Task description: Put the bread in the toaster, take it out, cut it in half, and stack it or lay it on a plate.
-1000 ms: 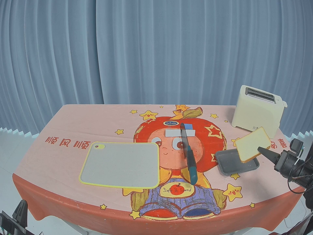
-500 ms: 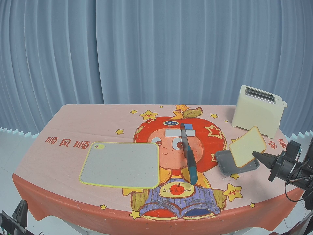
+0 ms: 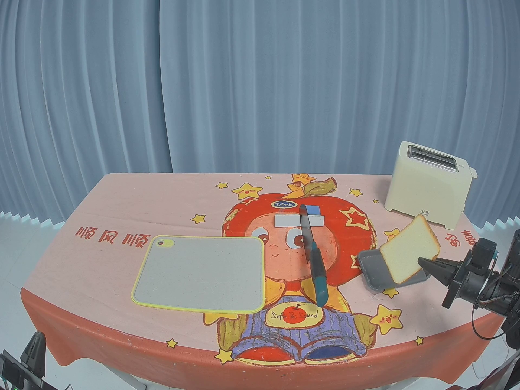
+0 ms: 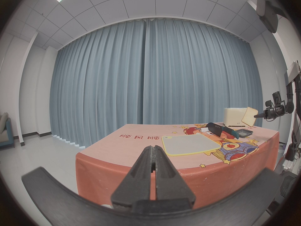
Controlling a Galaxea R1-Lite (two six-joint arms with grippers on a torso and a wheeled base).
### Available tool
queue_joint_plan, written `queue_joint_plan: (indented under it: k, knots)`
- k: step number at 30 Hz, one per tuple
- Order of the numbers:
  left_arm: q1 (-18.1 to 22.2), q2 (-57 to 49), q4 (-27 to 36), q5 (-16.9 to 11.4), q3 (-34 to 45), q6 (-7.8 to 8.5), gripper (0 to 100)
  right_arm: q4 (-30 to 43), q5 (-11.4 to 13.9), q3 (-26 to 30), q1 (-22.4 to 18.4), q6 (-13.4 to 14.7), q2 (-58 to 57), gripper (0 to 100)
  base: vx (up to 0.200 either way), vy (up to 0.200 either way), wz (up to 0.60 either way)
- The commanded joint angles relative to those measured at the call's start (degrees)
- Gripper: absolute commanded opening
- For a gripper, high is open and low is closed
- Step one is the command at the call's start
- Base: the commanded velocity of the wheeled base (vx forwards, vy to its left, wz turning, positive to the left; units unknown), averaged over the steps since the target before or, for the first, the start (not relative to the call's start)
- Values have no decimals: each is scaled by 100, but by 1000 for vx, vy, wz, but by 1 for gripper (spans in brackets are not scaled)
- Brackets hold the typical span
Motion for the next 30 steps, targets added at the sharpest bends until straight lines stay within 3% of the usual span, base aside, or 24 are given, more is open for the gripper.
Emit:
queue_joint_plan:
  k: [1, 6, 10, 19, 23, 30]
  knots:
    - [0, -84, -2, 4, 101, -2, 0, -54, 17, 99, 36, -14, -32, 0, 0, 0, 0]
    - [0, -84, -2, 4, 101, -2, 0, -265, 175, 99, 238, -269, -58, 0, 0, 0, 0]
    - [0, -84, -2, 4, 101, -2, 0, -265, 201, 99, 256, -251, -199, 0, 0, 0, 0]
    - [0, -84, -2, 4, 101, -2, 0, 69, 280, -921, 309, -260, -102, 0, 0, 0, 0]
    - [0, -84, -2, 4, 101, -2, 0, 719, 280, -1510, 379, -295, -261, 0, 0, 0, 0]
    - [0, -84, -2, 4, 101, -2, 0, 2117, 272, -1852, -69, -277, -1017, 0, 0, 0, 0]
